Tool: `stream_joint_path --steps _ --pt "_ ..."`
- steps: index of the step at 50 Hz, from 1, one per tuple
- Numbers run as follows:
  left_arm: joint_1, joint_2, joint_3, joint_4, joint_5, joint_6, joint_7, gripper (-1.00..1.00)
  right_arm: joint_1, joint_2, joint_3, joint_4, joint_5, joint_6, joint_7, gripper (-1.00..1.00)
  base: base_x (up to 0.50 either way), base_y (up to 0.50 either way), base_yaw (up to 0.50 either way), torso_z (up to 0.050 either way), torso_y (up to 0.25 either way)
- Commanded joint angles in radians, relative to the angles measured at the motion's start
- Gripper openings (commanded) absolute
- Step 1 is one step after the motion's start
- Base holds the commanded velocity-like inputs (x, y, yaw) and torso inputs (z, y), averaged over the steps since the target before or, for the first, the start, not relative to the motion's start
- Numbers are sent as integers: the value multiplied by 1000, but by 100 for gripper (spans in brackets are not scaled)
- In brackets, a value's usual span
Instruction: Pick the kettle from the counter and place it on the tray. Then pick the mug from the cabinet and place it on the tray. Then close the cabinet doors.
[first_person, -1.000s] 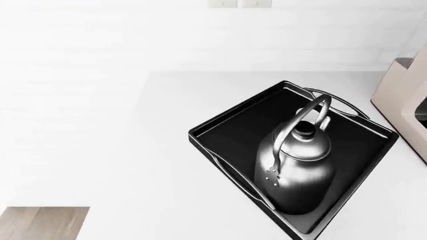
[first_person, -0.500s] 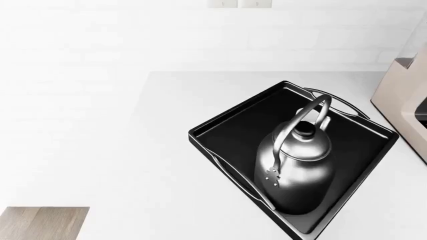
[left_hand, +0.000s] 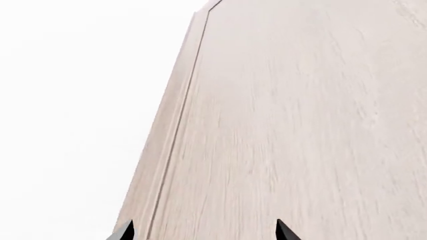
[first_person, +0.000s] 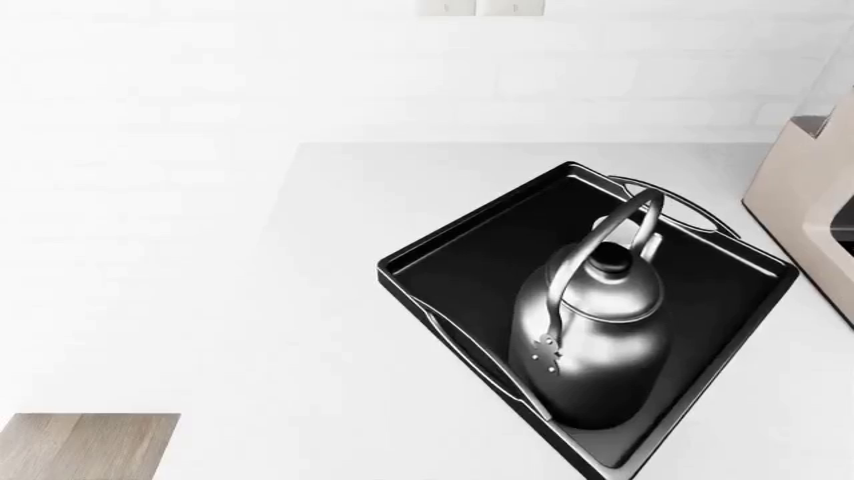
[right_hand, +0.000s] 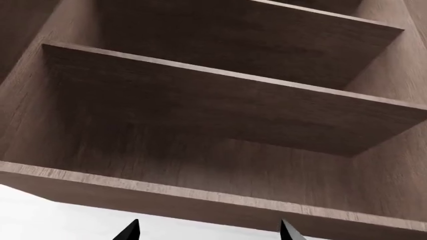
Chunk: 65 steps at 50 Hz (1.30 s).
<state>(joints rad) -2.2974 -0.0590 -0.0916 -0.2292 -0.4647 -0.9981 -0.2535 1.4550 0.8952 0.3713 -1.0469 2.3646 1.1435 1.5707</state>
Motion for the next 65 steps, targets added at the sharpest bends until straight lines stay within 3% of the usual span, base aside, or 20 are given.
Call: stream_joint_path --steps 1,10,21,44,52,58,65 --pt "-59 57 131 -99 -231 110 25 100 78 45 -69 0 14 -56 0 100 0 0 0 0 0" --pt "-59 57 187 -126 -283 118 27 100 202 107 -172 0 26 -139 0 100 0 0 0 0 1" --pt "9 33 298 -119 -320 126 44 100 218 108 -191 0 21 -145 0 100 0 0 0 0 0" --pt "202 33 372 36 -554 5 -6 100 253 139 -201 0 45 -165 0 100 0 0 0 0 0" --pt "267 -2 477 77 -515 6 10 100 235 125 -193 0 37 -151 0 100 0 0 0 0 0" --pt "303 -41 622 91 -428 19 68 100 231 127 -180 0 50 -147 0 100 0 0 0 0 0" --pt "332 -60 739 29 -347 42 114 100 209 120 -158 0 52 -131 0 100 0 0 0 0 0"
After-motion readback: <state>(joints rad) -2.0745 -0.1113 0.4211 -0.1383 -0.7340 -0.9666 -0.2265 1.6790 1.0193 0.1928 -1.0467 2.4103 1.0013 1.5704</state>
